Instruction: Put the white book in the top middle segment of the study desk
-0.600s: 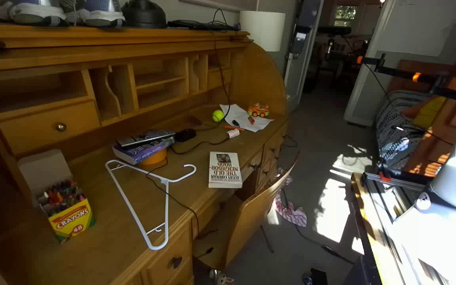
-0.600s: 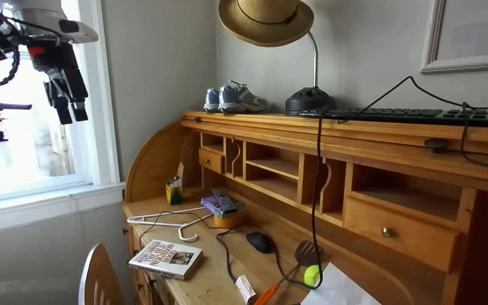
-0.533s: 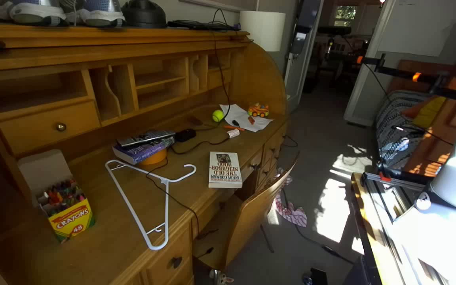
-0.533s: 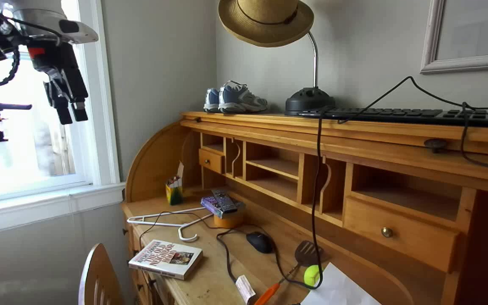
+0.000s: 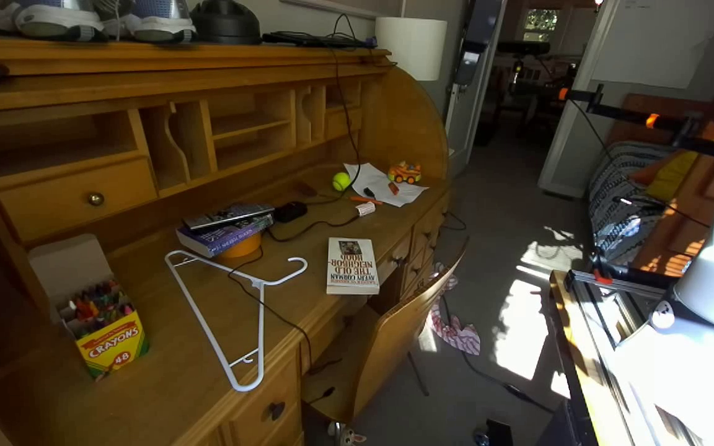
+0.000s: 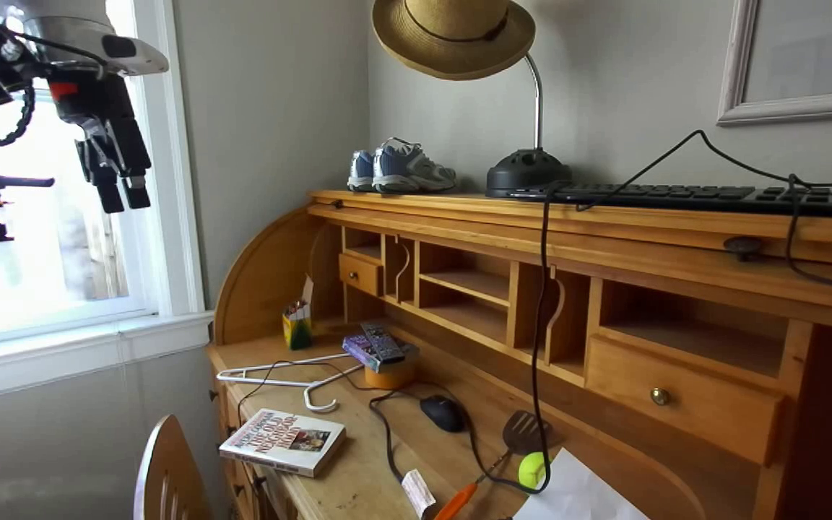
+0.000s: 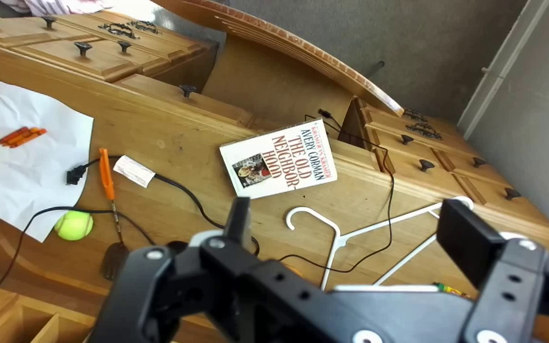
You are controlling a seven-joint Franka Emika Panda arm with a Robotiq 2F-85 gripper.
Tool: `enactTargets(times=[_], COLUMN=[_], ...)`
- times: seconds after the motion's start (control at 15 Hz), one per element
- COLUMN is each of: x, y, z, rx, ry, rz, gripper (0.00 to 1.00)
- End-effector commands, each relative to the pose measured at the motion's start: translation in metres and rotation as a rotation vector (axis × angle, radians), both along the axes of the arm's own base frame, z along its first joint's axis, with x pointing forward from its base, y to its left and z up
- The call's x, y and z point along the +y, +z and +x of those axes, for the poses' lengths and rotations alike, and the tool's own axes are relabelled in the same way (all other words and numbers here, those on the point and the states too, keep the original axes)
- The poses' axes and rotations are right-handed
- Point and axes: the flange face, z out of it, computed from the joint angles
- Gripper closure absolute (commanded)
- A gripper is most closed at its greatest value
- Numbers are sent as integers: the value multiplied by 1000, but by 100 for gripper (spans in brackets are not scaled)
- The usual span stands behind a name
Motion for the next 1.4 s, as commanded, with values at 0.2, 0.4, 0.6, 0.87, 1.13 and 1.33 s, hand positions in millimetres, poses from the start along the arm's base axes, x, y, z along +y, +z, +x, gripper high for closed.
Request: enactTargets(times=[0.2, 0.4, 0.6, 0.87, 1.13, 1.33], x=[-48, -76, -95, -112, -127, -136], y=[-40, -67, -104, -159, -209, -236], z=[18, 25, 27, 30, 31, 34], rx=[-50, -79, -66, -62, -47, -50], ry=[-35, -100, -150, -190, -161, -145], rz=[244, 365, 482, 588, 645, 669], gripper=[0, 0, 0, 0, 0, 0])
